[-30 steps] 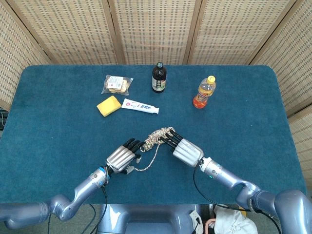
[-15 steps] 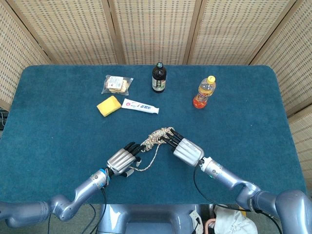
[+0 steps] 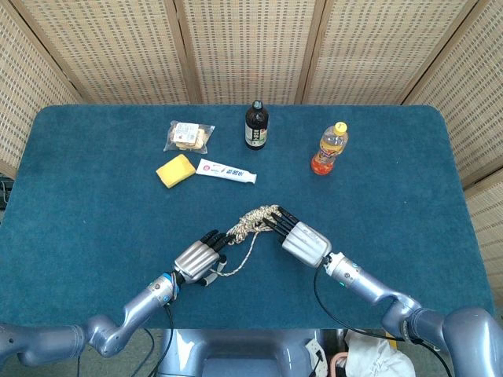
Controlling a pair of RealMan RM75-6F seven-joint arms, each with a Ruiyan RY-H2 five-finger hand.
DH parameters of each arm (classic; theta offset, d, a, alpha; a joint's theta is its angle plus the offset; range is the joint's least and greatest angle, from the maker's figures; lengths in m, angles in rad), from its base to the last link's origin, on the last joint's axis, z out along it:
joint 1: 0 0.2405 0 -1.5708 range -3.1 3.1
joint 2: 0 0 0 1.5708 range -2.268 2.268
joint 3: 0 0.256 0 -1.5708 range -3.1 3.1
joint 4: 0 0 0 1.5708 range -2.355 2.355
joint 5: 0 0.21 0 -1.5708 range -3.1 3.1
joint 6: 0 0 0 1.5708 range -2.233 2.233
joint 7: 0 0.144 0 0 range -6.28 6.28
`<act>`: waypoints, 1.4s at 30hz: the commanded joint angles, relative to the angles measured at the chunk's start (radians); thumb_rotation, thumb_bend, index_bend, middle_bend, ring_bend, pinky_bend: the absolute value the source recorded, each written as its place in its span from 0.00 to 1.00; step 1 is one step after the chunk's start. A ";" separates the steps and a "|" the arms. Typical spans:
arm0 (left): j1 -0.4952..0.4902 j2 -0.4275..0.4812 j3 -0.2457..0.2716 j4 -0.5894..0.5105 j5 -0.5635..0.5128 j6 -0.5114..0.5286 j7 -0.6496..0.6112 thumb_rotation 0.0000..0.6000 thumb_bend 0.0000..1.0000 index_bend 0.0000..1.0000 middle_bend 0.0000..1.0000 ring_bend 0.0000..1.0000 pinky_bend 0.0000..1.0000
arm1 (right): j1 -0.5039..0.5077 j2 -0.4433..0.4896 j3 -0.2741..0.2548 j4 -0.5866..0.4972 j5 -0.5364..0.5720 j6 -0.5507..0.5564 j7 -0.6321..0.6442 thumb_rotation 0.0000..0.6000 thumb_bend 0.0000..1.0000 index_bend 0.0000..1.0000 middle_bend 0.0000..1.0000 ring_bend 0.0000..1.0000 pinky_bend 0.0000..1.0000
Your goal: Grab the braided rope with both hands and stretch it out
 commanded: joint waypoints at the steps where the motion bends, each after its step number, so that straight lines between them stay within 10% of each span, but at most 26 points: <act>1: 0.000 -0.004 0.002 0.003 -0.002 0.005 -0.001 1.00 0.38 0.56 0.00 0.00 0.00 | -0.001 -0.002 -0.002 0.004 -0.002 0.002 0.003 1.00 0.57 0.67 0.00 0.00 0.00; 24: 0.012 0.005 0.007 0.019 -0.015 0.073 0.029 1.00 0.46 0.73 0.00 0.00 0.00 | -0.004 -0.001 -0.004 0.015 -0.005 0.011 0.015 1.00 0.57 0.67 0.00 0.00 0.00; 42: 0.078 0.234 -0.017 0.145 -0.027 0.171 -0.133 1.00 0.50 0.80 0.00 0.00 0.00 | -0.014 0.073 0.025 -0.010 0.033 0.012 -0.001 1.00 0.57 0.67 0.00 0.00 0.00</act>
